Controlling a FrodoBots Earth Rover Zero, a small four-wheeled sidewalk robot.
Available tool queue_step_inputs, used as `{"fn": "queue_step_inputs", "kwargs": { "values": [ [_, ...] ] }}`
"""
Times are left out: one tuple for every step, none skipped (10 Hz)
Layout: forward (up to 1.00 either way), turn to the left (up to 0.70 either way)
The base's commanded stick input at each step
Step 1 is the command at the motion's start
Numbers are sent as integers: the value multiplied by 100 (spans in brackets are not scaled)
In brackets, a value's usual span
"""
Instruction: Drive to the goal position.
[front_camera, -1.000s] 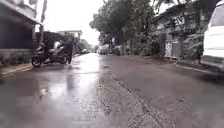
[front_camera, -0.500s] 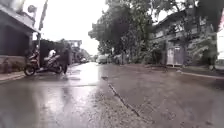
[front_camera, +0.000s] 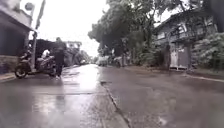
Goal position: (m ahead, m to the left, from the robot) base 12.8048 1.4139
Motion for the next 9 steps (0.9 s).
{"fn": "queue_step_inputs", "kwargs": {
  "values": [
    [100,24],
    [100,2],
    [100,5],
    [100,18],
    [100,0],
    [100,0],
    [100,0],
    [100,0],
    [100,0]
  ]
}}
